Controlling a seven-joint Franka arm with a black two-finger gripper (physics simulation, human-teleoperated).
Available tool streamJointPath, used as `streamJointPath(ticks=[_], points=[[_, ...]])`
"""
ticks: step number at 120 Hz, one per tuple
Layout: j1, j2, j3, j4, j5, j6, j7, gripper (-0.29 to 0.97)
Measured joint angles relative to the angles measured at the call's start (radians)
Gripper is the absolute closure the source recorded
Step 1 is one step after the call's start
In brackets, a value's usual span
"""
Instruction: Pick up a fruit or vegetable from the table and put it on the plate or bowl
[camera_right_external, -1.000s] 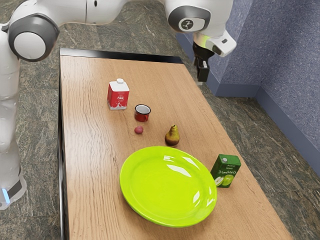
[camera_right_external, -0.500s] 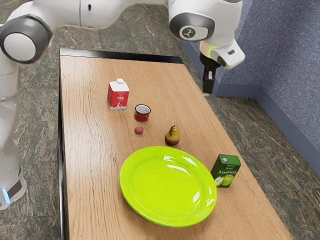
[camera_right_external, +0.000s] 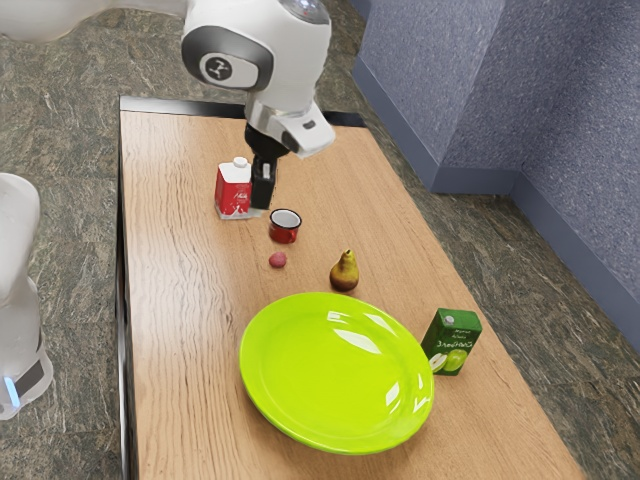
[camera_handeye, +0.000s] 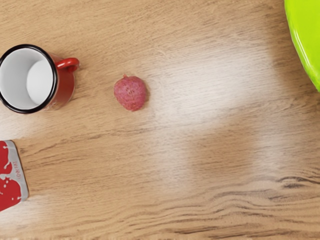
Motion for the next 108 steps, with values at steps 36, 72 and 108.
streamJointPath(ticks=[36, 72, 108], points=[[0.131, 0.029, 0.043, -0.075, -0.079, 0.114, -0.026, 0.0], [0.149, 0.206, 0.065, -0.039, -0.128, 0.289, 0.037, 0.0], [0.155, 0.248, 0.073, -0.023, -0.245, 0.319, -0.249, 0.0]])
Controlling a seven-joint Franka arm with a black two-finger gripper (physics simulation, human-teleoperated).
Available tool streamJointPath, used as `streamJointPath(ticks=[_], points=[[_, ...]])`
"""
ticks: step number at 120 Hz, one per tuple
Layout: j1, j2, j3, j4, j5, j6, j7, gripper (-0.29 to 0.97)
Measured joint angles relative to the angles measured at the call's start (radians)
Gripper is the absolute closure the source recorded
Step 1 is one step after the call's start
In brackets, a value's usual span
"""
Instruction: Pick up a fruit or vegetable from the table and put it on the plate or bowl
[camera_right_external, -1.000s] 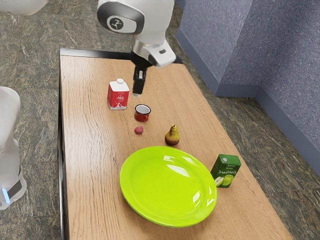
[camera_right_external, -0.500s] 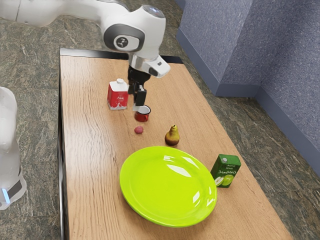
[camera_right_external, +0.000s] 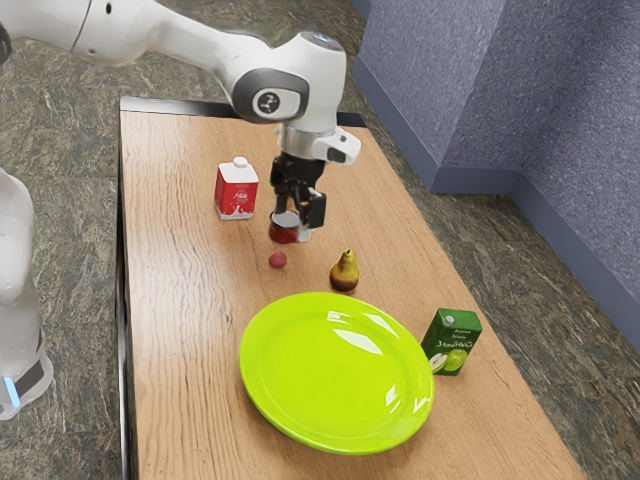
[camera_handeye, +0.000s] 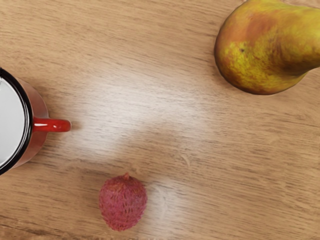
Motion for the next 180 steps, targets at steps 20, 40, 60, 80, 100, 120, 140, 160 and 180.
streamJointPath(ticks=[20, 40, 60, 80, 100, 120, 140, 160, 180], points=[[0.021, 0.051, 0.001, 0.031, -0.008, -0.003, -0.212, 0.0], [0.024, 0.083, 0.001, 0.059, 0.019, -0.005, -0.459, 0.0], [0.009, 0.029, -0.005, 0.032, 0.016, -0.006, -0.659, 0.0], [0.029, -0.057, -0.002, -0.072, 0.0, -0.006, -0.821, 0.0], [0.071, -0.035, -0.001, -0.087, -0.024, 0.008, -0.946, 0.0], [0.073, 0.009, -0.002, -0.088, -0.037, 0.035, -1.041, 0.0], [0.074, 0.067, -0.003, -0.088, -0.059, 0.055, -1.113, 0.0], [0.07, 0.116, -0.003, -0.086, -0.076, 0.079, -1.166, 0.0], [0.07, 0.126, -0.003, -0.086, -0.081, 0.094, -1.206, 0.0]])
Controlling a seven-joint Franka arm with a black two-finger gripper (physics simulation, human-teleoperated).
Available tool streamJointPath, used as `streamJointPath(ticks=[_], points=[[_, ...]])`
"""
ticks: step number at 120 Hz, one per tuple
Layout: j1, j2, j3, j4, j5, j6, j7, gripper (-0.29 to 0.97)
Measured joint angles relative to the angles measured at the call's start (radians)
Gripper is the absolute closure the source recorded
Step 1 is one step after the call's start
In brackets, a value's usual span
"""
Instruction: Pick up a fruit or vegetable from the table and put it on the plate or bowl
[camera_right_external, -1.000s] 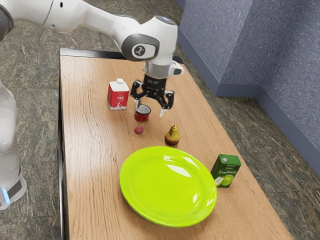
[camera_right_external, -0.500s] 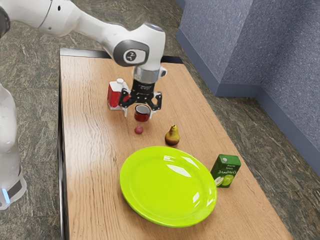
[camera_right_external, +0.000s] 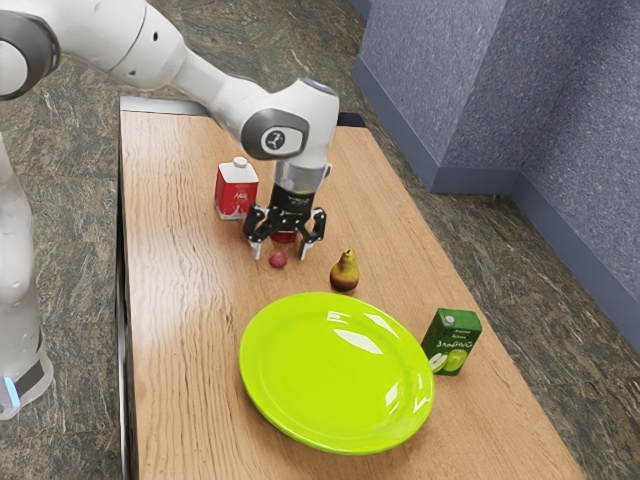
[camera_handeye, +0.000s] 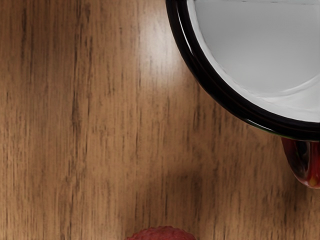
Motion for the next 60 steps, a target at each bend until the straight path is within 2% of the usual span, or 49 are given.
streamJointPath(ticks=[33, 60], points=[[-0.001, 0.024, 0.0, 0.004, -0.002, 0.014, -0.045, 0.0], [-0.001, 0.031, 0.0, 0.005, -0.013, 0.021, -0.066, 0.05]])
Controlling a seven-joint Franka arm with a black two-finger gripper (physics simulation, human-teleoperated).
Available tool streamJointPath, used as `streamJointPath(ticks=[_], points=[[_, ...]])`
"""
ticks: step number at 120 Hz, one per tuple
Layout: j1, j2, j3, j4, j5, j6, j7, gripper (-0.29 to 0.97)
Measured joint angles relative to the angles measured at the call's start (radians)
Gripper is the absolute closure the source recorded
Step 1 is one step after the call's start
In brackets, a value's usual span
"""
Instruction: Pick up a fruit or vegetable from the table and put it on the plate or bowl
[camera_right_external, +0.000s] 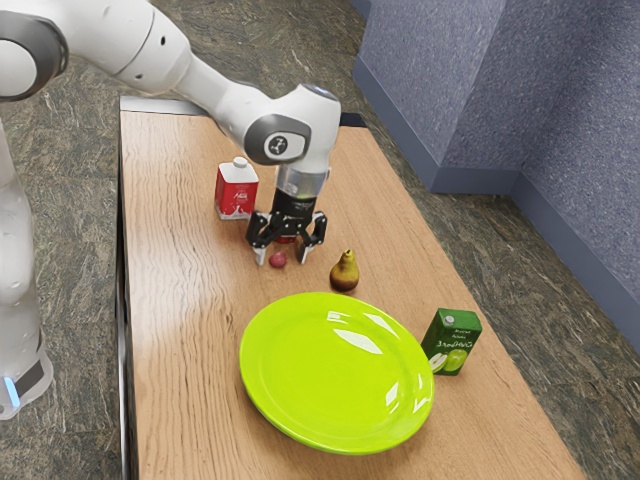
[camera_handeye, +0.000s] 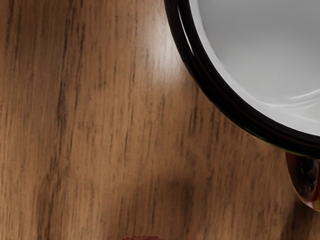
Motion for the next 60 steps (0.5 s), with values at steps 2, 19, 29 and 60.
streamJointPath(ticks=[2, 19, 29, 60], points=[[0.0, 0.001, 0.0, 0.0, 0.0, 0.001, -0.001, 0.06], [0.0, 0.005, 0.0, -0.001, -0.002, 0.004, -0.006, 0.17], [-0.001, 0.002, 0.0, -0.001, -0.002, 0.0, -0.002, 0.3], [-0.003, -0.004, 0.001, -0.001, 0.0, -0.016, 0.008, 0.53]])
